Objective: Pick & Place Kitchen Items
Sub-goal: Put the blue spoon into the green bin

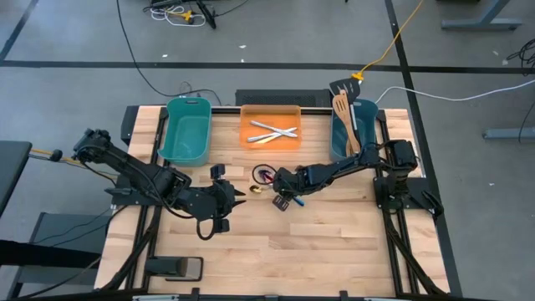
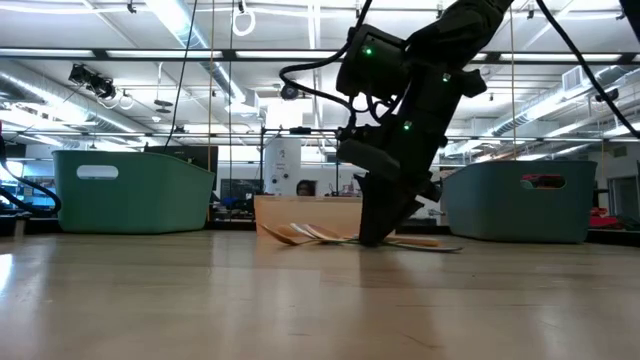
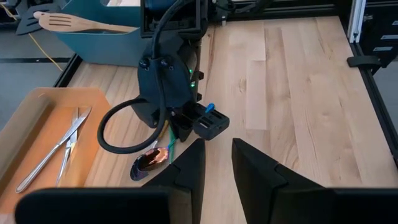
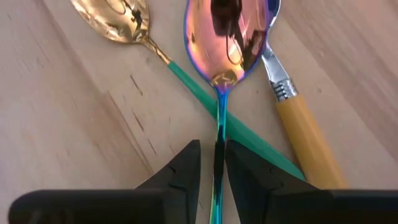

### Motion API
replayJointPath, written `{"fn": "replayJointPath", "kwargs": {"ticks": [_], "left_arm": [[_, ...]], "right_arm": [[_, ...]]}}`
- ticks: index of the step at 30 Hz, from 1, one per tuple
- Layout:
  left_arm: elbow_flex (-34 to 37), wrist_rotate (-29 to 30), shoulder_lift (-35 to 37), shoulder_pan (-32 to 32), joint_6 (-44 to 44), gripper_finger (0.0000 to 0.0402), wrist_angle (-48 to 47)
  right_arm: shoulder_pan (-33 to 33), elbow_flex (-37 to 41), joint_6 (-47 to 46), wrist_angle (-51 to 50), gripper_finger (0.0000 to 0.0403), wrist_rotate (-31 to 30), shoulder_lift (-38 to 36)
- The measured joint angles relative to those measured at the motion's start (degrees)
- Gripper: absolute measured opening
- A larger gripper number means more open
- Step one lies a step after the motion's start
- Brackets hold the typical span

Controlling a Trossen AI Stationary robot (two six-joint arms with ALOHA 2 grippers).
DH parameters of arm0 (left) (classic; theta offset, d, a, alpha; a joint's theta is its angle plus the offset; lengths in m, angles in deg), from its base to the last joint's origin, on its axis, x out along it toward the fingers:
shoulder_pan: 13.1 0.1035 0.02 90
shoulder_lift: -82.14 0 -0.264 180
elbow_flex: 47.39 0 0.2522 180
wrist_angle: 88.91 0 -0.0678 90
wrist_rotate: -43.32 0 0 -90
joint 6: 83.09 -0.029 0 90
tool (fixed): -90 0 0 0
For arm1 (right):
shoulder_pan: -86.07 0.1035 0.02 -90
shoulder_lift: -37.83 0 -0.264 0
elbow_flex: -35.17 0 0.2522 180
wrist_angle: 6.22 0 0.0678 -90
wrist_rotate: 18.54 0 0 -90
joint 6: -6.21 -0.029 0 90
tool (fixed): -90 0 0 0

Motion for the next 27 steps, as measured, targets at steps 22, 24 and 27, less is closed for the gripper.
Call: {"fn": "replayJointPath", "kwargs": {"ticks": [22,24,27], "left_arm": [[-0.01,0.00,0.00,0.00,-0.06,0.0085,-0.01],[-0.02,0.00,0.00,0.00,-0.07,0.0085,-0.01],[-0.01,0.00,0.00,-0.01,-0.08,0.0085,-0.02]], "right_arm": [[-0.51,-0.22,1.29,0.36,0.0015,1.57,2.19],[-0.52,-0.23,1.47,0.25,0.0015,1.80,2.01],[-0.49,-1.09,2.43,-0.74,0.0015,2.33,1.36]]}}
